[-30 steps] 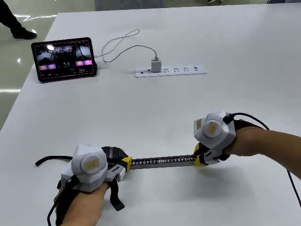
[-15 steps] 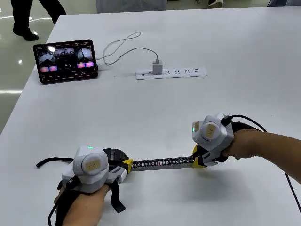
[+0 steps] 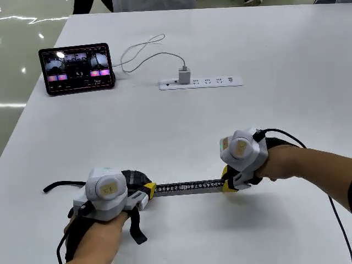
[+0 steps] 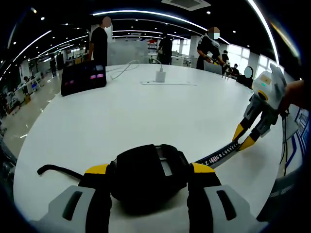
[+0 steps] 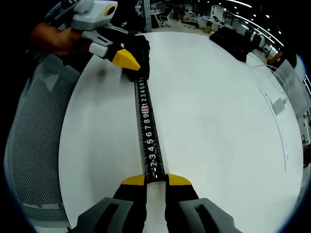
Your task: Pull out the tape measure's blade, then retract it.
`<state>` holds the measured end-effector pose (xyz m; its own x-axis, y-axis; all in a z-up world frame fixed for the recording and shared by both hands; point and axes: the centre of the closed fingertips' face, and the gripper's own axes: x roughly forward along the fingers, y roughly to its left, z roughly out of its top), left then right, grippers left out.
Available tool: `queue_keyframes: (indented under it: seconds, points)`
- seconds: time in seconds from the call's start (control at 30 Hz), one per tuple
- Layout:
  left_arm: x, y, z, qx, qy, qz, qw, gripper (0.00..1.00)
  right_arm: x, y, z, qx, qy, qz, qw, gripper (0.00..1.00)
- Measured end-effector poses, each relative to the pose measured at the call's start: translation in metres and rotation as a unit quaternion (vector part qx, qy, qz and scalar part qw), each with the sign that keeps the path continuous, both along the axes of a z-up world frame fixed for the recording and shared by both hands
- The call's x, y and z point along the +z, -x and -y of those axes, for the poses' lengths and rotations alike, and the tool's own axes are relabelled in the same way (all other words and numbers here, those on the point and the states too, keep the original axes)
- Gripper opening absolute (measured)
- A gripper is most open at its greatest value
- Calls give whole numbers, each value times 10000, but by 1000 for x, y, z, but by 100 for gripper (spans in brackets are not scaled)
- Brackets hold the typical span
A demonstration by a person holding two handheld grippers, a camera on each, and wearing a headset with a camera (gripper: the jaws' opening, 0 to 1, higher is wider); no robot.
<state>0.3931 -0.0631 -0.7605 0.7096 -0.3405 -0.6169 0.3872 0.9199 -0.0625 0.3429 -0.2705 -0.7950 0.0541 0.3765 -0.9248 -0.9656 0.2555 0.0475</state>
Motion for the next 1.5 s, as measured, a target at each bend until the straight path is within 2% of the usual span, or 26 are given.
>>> queue_keyframes:
  seconds: [1.2, 1.5]
  points:
    - [0, 2, 1, -2, 41, -13, 10000, 58, 0, 0, -14, -13, 69, -64, 10000, 10]
    - [-1, 2, 1, -8, 49, -15, 10000, 58, -1, 0, -17, 126, 65, -11, 9999, 10]
